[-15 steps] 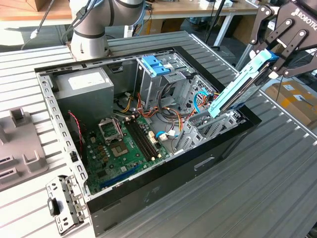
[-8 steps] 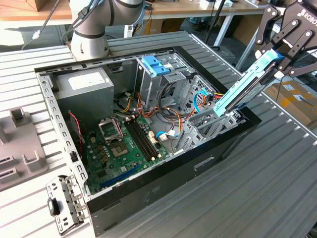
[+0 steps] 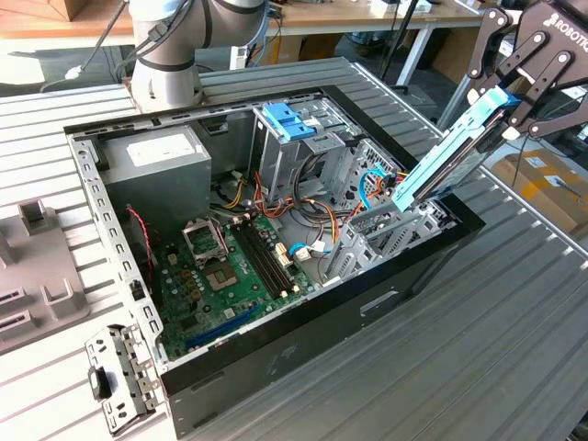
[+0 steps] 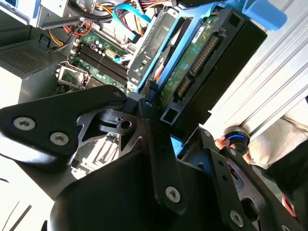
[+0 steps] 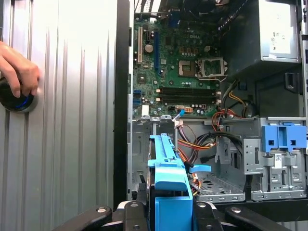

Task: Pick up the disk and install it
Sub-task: 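Pick up the disk, then insert the disk into the insertion slot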

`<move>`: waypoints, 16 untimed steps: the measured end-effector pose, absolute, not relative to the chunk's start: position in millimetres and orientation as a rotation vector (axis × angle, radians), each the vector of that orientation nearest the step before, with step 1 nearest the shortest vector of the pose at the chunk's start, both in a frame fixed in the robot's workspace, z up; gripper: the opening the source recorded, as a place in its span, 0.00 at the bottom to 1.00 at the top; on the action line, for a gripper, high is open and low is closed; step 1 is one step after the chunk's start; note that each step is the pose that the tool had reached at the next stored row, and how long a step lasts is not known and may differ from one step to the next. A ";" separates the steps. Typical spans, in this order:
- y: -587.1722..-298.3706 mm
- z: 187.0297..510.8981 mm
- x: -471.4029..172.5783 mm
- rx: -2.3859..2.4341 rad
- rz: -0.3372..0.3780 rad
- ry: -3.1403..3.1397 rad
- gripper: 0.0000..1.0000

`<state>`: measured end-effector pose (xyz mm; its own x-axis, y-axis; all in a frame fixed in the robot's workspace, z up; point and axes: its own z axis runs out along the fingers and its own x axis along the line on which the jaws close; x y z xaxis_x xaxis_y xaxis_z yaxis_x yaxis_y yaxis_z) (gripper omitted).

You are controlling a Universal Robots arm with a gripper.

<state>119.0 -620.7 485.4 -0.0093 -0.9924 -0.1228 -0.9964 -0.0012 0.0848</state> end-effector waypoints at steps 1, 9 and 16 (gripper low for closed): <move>-620.6 485.4 119.0 -2.192 0.229 2.201 0.36; -620.3 485.4 118.2 -2.192 0.229 2.201 0.36; -620.4 482.2 110.5 -2.192 0.229 2.201 0.36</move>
<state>110.5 -620.4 482.2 -0.0093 -0.9924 -0.1228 -0.9964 -0.0012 0.0848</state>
